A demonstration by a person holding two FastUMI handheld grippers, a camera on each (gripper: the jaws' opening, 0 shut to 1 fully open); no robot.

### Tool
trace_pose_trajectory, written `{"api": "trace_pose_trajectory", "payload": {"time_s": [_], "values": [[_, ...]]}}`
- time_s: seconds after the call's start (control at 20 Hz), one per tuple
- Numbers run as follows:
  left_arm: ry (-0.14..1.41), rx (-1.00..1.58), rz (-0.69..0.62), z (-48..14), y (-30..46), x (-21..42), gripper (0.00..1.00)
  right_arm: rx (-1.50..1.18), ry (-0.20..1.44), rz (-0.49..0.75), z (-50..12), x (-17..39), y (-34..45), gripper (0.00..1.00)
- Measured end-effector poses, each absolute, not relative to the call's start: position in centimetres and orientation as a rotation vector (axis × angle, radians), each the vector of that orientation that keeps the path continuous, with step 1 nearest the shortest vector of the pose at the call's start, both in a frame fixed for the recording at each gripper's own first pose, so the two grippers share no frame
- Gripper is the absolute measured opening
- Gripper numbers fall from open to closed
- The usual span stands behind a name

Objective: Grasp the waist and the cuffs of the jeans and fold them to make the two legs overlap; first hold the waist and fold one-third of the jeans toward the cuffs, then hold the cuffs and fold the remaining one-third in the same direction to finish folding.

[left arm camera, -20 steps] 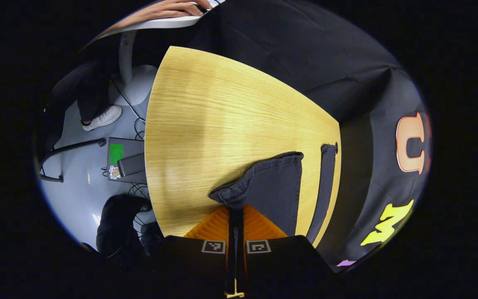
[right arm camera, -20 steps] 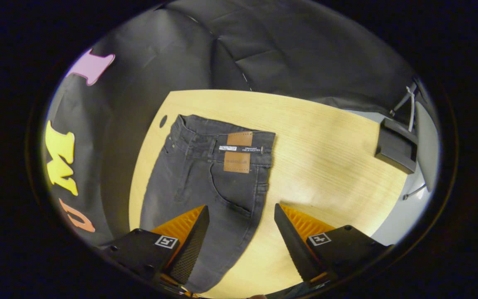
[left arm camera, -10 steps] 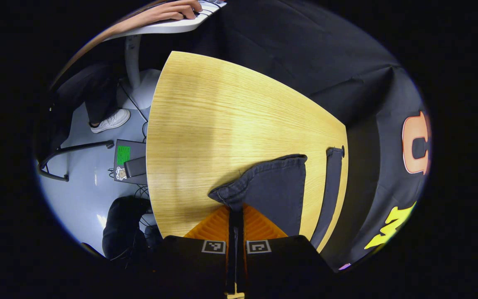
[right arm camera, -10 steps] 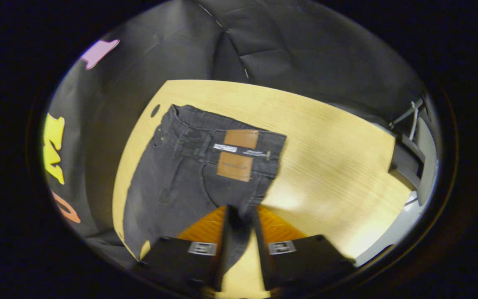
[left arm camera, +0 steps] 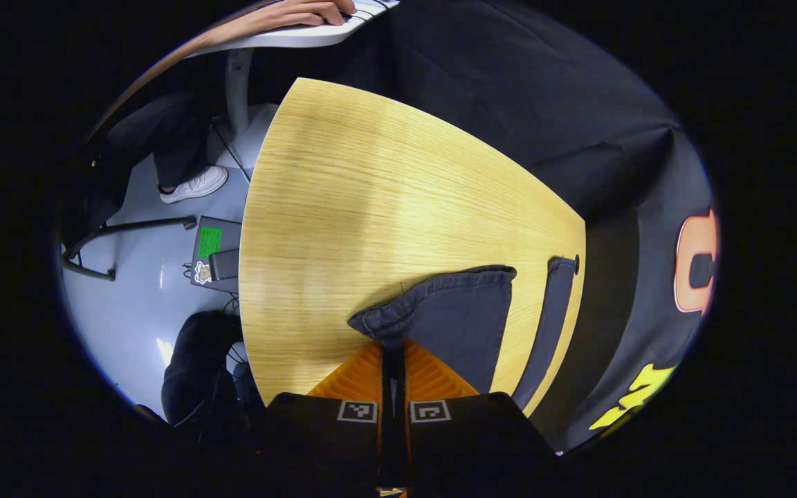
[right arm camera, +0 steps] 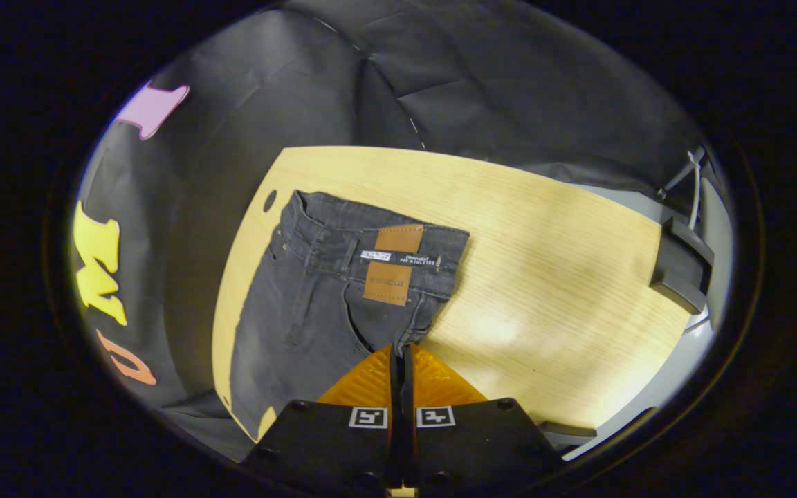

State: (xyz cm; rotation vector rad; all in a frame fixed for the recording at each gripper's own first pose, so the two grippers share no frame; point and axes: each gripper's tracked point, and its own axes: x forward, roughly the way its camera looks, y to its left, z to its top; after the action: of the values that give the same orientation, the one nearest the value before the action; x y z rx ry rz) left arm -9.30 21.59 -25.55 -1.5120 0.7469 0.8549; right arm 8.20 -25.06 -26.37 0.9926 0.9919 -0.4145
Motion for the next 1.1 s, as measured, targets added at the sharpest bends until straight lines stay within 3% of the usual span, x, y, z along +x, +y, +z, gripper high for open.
{"api": "trace_pose_trajectory", "payload": {"time_s": [0.35, 0.45, 0.65, 1.1], "values": [[0.656, -1.602, 0.767, -18.7, 23.4, -3.5, 0.04, 1.092, 0.908, -0.267, -19.2, 12.9, -23.3, 0.00], [0.644, -1.594, 0.732, -16.7, 24.1, -0.6, 0.04, 1.127, 0.880, -0.215, -17.3, 15.3, -22.5, 0.04], [0.643, -1.597, 0.688, -14.0, 24.8, 5.9, 0.03, 1.140, 0.861, -0.125, -15.1, 20.3, -21.0, 0.01], [0.725, -1.566, 0.634, -16.0, 25.4, 20.1, 0.03, 1.236, 0.813, -0.086, -16.8, 30.8, -18.9, 0.00]]}}
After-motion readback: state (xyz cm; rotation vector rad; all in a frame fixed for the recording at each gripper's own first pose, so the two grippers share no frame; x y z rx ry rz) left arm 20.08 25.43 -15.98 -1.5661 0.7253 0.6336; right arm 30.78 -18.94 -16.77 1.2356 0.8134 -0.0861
